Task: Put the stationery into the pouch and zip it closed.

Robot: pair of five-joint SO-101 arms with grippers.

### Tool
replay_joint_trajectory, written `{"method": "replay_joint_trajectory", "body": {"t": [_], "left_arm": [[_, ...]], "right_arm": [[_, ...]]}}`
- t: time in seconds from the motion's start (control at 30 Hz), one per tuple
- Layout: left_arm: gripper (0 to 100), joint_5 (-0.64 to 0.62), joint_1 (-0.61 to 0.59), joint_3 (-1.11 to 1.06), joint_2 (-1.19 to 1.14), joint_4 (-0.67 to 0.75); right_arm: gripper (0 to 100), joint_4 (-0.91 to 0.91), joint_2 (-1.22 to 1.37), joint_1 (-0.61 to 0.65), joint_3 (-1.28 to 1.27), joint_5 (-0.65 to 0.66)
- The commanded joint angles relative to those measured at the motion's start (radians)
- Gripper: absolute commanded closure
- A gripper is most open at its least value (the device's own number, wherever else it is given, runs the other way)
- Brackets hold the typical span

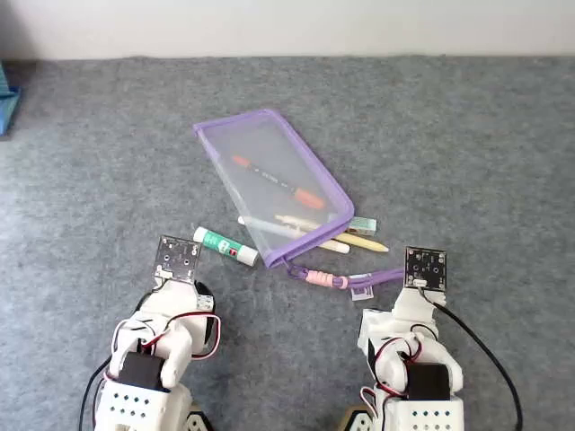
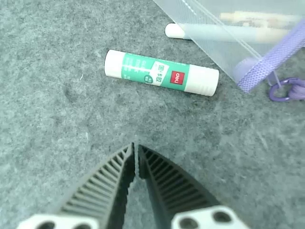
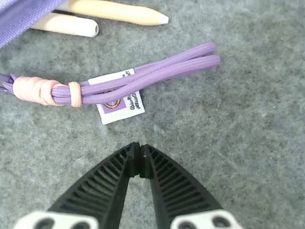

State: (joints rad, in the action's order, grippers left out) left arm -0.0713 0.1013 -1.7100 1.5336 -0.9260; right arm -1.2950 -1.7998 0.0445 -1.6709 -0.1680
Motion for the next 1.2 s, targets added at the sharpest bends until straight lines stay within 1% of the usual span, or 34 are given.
{"method": "replay_joint_trajectory", "body": {"t": [0.0,0.53,0.77,0.87,1.17], "left_arm": [[99,0.002,0.003,0.036,0.011,0.017],[99,0.002,0.003,0.036,0.011,0.017],[99,0.002,0.003,0.036,0.011,0.017],[99,0.002,0.003,0.036,0.011,0.017],[99,0.002,0.003,0.036,0.011,0.017]], "right_arm": [[99.0,-0.007,-0.004,-0.004,-0.014,-0.009],[99.0,-0.007,-0.004,0.002,-0.014,-0.006],[99.0,-0.007,-0.004,0.113,-0.014,-0.006],[99.0,-0.007,-0.004,0.14,-0.014,-0.005],[99.0,-0.005,-0.004,0.137,-0.014,-0.006]]}}
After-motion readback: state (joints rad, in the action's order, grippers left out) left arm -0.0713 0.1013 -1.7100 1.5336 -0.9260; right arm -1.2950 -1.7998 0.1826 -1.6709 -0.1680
